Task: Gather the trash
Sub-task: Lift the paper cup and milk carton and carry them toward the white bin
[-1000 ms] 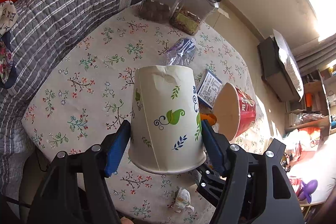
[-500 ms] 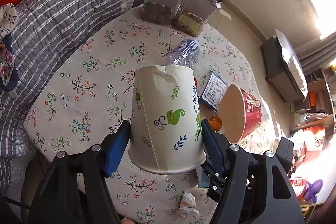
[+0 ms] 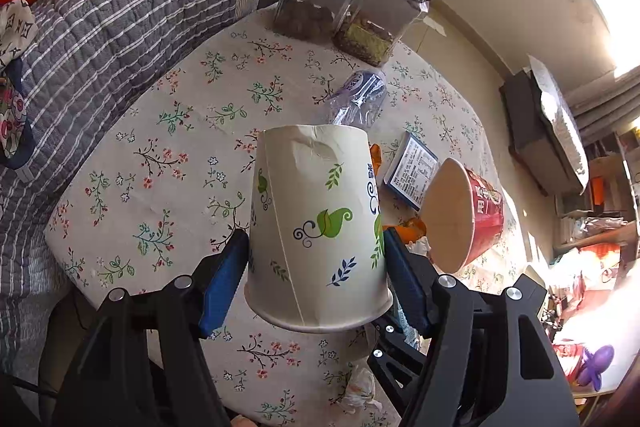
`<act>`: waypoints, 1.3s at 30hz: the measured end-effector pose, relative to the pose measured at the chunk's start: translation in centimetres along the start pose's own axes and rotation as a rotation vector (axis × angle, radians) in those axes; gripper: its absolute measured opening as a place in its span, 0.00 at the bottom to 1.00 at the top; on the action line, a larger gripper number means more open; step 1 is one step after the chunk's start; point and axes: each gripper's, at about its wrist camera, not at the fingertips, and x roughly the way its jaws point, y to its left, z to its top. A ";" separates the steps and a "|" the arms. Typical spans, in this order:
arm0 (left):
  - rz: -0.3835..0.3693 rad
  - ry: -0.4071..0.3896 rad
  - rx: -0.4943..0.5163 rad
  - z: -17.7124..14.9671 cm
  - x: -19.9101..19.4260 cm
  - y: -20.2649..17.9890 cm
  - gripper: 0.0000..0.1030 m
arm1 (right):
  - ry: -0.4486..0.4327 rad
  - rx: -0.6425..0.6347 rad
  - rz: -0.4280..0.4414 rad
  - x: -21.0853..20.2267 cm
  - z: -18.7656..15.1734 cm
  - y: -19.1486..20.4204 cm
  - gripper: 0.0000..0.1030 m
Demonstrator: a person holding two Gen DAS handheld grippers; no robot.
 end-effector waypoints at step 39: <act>-0.028 -0.459 0.249 -2.9 -5.0 -10.3 0.65 | -0.550 0.239 -0.251 -15.5 0.1 -9.1 0.30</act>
